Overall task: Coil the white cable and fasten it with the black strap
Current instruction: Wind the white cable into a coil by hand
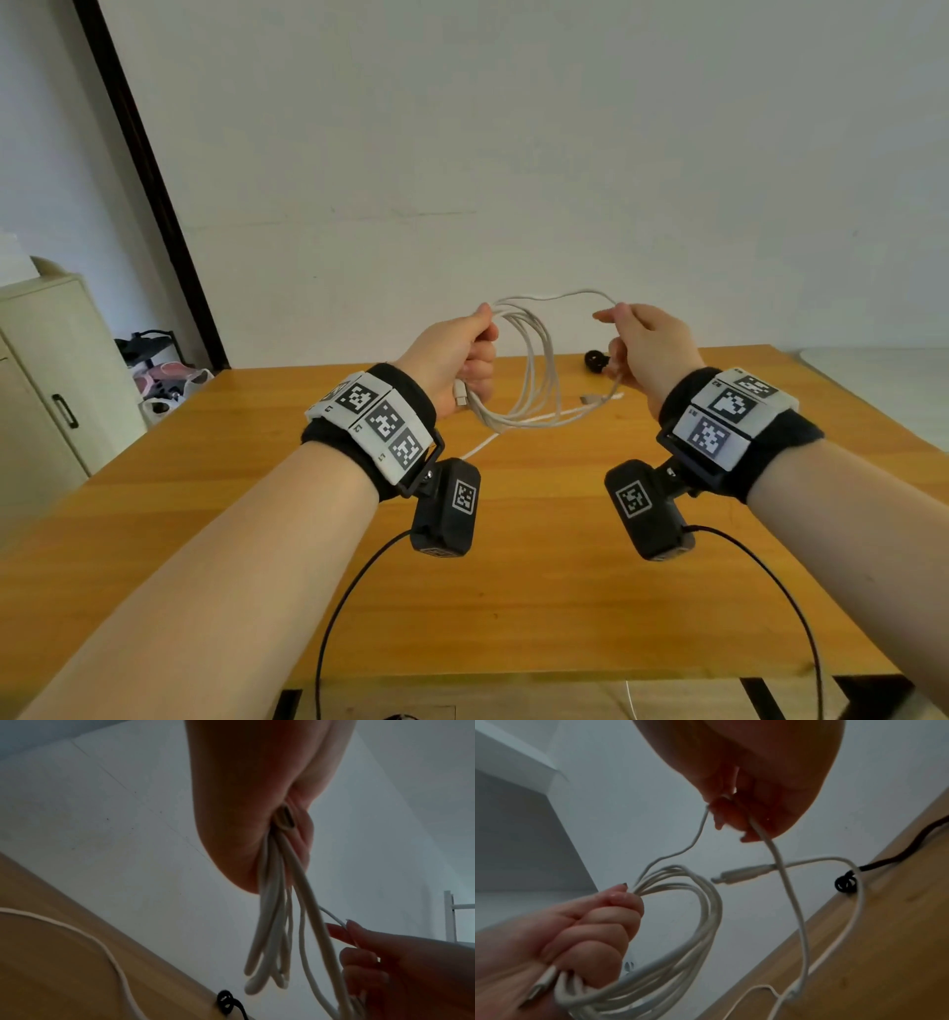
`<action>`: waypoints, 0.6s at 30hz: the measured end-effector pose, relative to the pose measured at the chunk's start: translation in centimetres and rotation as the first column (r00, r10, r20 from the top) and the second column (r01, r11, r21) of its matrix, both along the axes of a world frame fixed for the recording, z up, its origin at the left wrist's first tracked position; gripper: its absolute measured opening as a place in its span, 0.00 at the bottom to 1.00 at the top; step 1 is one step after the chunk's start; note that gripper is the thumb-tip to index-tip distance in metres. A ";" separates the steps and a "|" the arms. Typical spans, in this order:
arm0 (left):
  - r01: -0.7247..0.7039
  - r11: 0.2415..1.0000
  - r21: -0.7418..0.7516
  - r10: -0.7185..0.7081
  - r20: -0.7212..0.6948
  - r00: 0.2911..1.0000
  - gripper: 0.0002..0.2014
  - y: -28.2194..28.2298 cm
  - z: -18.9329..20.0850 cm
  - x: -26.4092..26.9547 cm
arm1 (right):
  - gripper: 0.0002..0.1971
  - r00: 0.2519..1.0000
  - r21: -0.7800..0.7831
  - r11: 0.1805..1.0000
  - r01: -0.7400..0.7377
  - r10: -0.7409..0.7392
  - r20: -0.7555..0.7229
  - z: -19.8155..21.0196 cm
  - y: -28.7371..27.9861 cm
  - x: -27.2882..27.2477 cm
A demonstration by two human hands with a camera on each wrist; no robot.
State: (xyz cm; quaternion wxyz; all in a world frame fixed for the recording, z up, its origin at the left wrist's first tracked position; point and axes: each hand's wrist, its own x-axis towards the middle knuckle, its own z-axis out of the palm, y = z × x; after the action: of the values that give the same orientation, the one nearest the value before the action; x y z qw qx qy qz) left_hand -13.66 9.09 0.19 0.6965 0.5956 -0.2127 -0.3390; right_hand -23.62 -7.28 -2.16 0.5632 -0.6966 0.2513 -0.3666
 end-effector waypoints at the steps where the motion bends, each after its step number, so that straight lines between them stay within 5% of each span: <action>1: 0.011 1.000 0.003 -0.010 -0.014 1.000 0.18 0.0 0.0 0.0 | 0.15 1.000 -0.005 1.000 0.011 -0.011 -0.013 0.1 -0.1 0.2; 9: 0.100 0.987 -0.129 -0.122 -0.182 0.976 0.20 0.4 0.5 -0.3 | 0.18 0.978 -0.149 0.986 -0.077 0.045 -0.203 -0.8 -0.4 0.7; 18: -0.133 0.924 -0.359 0.026 -0.288 0.957 0.20 -0.7 1.2 -0.7 | 0.15 0.891 -0.013 0.955 -0.297 0.272 -0.363 -2.2 2.1 -0.5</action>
State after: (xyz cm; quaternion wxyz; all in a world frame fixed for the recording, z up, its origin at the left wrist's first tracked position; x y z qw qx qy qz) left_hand -14.35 8.36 1.35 0.8336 0.4063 -0.1493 -0.3432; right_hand -24.08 -5.16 -4.33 0.5318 -0.7994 0.2320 -0.1560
